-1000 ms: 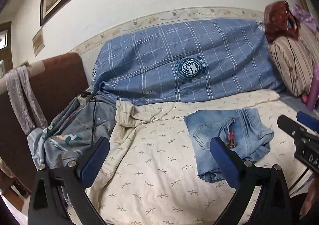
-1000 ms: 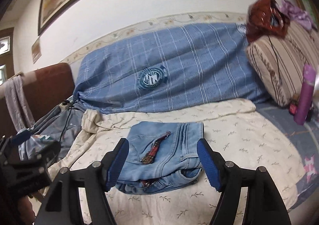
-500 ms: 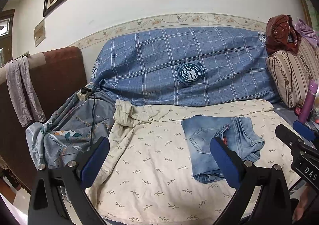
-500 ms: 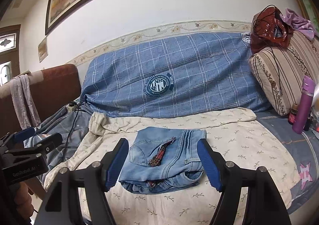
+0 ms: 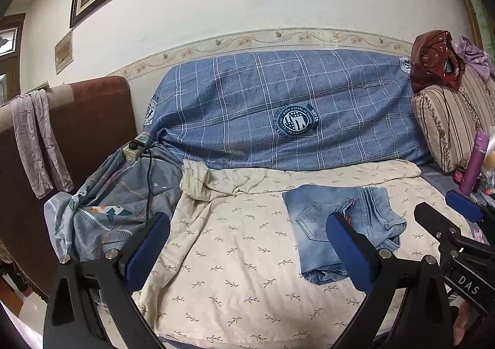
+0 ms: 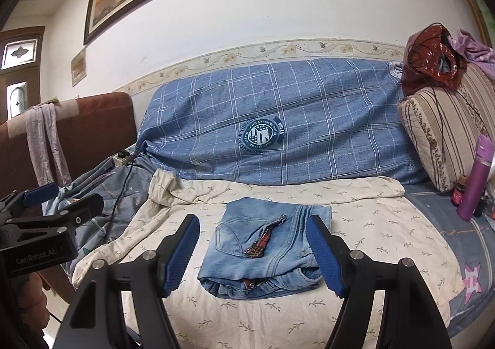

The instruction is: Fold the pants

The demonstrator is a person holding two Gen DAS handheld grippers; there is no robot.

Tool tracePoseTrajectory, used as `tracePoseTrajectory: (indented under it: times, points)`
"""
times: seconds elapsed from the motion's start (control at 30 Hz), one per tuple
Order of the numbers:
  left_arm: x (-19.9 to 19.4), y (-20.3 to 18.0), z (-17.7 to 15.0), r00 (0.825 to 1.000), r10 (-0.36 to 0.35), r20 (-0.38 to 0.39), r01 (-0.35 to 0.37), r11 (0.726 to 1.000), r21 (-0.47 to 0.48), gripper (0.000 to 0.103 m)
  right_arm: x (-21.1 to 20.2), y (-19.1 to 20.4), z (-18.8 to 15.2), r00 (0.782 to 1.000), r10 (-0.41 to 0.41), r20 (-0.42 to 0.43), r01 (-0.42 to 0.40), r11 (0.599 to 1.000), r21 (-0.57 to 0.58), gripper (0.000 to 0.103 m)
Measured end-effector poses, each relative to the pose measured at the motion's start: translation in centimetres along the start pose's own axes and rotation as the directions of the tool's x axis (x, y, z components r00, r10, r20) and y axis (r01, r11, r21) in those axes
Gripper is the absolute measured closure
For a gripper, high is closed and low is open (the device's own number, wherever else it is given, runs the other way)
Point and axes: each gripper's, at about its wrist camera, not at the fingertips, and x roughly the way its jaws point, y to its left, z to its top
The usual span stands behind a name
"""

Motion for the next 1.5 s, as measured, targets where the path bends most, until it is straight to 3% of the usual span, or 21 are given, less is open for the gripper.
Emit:
tracePoseTrajectory:
  times: [0.63,1.5]
  points:
    - [-2.2,2.1,0.5,1.0,0.013,0.026,-0.012,0.999,-0.052,0.002,-2.3,1.8,1.1,0.999,0.023,0.027,-0.023,1.0,-0.009,0.029]
    - [-2.2,3.4,0.5,1.0,-0.002,0.011,0.003,0.995,-0.101,0.002,-1.7,2.7,0.7,0.999,0.042,0.003,-0.042,0.999,-0.021,0.029]
